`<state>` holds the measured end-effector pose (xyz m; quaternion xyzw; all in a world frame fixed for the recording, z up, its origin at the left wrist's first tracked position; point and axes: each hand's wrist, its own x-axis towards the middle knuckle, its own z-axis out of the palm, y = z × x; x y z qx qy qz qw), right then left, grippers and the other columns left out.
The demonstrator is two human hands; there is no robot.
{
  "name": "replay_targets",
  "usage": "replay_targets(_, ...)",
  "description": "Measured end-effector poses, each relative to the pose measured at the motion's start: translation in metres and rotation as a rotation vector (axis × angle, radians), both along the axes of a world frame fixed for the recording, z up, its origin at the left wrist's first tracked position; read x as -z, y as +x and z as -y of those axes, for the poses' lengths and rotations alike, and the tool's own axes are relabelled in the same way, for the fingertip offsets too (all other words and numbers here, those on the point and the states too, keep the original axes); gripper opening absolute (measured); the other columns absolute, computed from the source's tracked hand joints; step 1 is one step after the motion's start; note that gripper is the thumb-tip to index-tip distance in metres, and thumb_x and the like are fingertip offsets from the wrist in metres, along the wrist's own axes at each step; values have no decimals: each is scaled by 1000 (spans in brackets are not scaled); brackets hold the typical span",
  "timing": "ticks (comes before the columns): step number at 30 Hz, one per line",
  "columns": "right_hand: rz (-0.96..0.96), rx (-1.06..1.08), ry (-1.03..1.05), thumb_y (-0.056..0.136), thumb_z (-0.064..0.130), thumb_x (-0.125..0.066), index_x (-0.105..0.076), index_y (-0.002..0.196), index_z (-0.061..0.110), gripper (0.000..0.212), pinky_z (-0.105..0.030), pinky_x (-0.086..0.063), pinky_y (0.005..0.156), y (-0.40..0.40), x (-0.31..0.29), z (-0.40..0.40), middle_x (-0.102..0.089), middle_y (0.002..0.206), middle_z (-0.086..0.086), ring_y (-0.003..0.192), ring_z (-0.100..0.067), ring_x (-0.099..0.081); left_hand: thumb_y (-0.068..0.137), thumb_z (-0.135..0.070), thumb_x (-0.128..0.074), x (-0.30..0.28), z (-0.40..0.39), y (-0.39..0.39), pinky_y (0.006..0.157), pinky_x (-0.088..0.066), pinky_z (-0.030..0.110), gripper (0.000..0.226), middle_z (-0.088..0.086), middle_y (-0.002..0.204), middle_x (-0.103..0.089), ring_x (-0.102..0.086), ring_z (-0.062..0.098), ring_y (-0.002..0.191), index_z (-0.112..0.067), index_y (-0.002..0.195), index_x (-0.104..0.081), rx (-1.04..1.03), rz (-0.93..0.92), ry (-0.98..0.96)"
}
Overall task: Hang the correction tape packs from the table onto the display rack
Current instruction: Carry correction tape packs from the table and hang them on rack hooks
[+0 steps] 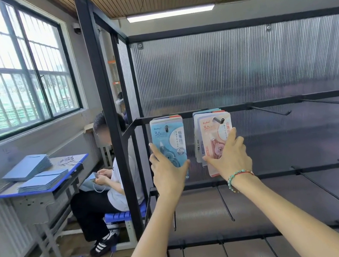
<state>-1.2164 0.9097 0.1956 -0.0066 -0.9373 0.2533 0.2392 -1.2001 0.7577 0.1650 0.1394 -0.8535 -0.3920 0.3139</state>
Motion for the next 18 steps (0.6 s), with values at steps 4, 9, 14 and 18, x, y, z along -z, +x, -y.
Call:
replay_targets(4, -6, -5, 1, 76, 60, -67, 4, 150, 9, 114, -36, -51, 81, 3, 1, -1, -32, 136, -13, 122, -26, -42, 78, -41, -76, -2, 0, 0, 94, -51, 46, 118, 11, 145, -30, -45, 26, 127, -19, 152, 13, 2, 31, 11)
replay_targets(9, -1, -10, 13, 77, 60, -65, 7, 150, 10, 114, -36, -51, 81, 9, 1, -6, -31, 138, -13, 123, -27, -42, 76, -43, -78, -7, 1, 3, 92, -52, 48, 121, 11, 144, -30, -45, 27, 126, -20, 152, 13, 22, 59, 23)
replay_targets(14, 38, -13, 29, 79, 59, -64, 8, 150, 8, 113, -40, -51, 81, 16, 12, -15, -27, 142, -15, 127, -30, -39, 74, -49, -77, -1, 3, 18, 100, -44, 53, 122, 14, 151, -22, -35, 31, 135, -14, 152, 10, 1, 60, -42)
replay_targets(18, 44, -39, 52, 81, 59, -61, 2, 151, 9, 107, -40, -50, 85, 26, 15, -21, -27, 144, -15, 127, -31, -38, 80, -48, -72, 3, 5, 34, 107, -39, 52, 112, 18, 154, -19, -29, 32, 139, -11, 153, 5, 10, 50, -103)
